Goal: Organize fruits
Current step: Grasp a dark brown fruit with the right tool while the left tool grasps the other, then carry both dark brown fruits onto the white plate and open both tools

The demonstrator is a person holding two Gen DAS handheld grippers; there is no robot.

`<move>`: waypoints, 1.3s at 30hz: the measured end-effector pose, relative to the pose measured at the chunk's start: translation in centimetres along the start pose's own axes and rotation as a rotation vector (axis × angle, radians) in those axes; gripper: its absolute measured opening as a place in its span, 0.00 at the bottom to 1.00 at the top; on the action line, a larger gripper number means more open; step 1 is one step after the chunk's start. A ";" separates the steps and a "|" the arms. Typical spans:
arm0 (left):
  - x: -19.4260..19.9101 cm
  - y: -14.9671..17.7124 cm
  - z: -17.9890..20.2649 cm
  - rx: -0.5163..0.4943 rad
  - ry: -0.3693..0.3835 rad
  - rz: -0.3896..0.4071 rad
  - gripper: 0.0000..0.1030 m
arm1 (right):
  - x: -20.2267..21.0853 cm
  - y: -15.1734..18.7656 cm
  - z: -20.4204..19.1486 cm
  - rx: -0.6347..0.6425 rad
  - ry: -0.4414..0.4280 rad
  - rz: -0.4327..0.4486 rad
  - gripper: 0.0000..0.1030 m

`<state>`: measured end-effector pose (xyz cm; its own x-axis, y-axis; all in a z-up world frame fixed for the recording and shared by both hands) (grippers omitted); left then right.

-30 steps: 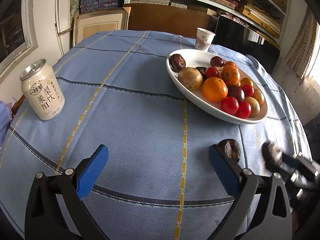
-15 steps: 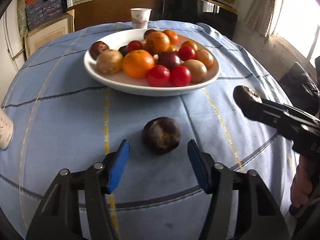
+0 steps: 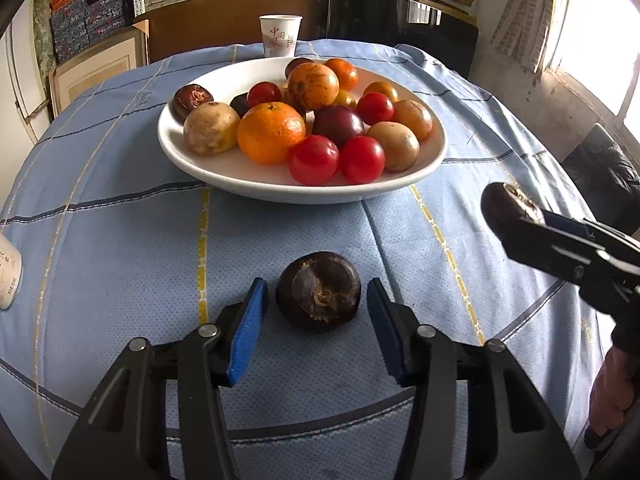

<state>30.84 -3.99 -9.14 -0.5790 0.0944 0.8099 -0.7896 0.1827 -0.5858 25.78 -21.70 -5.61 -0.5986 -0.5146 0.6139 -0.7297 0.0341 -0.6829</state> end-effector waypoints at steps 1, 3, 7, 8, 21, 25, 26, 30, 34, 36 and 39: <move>0.0 0.0 -0.1 0.002 -0.001 0.001 0.46 | -0.1 0.0 -0.1 0.001 0.001 -0.003 0.42; 0.1 0.1 -0.1 0.004 0.011 0.004 0.40 | -0.2 0.0 -0.1 0.001 0.001 -0.009 0.42; 0.2 0.2 0.1 -0.005 0.002 0.010 0.40 | -0.4 0.1 0.0 -0.001 0.006 -0.019 0.42; 0.2 0.2 0.2 -0.006 0.004 0.010 0.40 | -0.4 0.1 0.0 -0.001 0.006 -0.020 0.42; 2.0 0.4 1.1 -0.033 -0.031 0.067 0.40 | -0.9 0.4 -0.5 0.036 0.015 -0.013 0.42; 3.2 0.6 1.2 -0.033 -0.047 0.093 0.40 | -0.8 0.4 -1.1 0.080 0.016 0.017 0.42; 3.6 0.6 1.1 -0.029 -0.046 0.103 0.40 | -0.8 0.3 -1.2 0.088 0.012 0.025 0.42; 4.7 0.0 0.3 -0.016 -0.052 0.129 0.40 | -0.6 -0.5 -1.3 0.105 0.011 0.057 0.42; 5.2 -2.5 -1.2 0.001 -0.078 0.166 0.40 | -1.1 -3.0 -0.8 0.091 0.032 0.115 0.42; 5.0 -4.4 -2.1 0.022 -0.088 0.183 0.40 | -1.7 -4.6 -0.2 0.055 0.025 0.143 0.42; 4.2 -7.5 -3.2 0.057 -0.122 0.217 0.40 | -2.9 -6.9 0.9 0.021 0.037 0.176 0.42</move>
<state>34.96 -1.82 -1.24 -0.7539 0.0065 0.6569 -0.6520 0.1153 -0.7494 32.82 -21.22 -3.07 -0.7287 -0.4704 0.4977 -0.6054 0.1027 -0.7893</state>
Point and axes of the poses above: each gripper's, at about its wrist camera, not at the fingertips, and x roughly against the way its jaws point, z to its right, y to its underside, the point moved 1 cm from there along -x, roughly the way its jaws point, and after that the axes turned 8 degrees about -y, right-handed, at the moved point
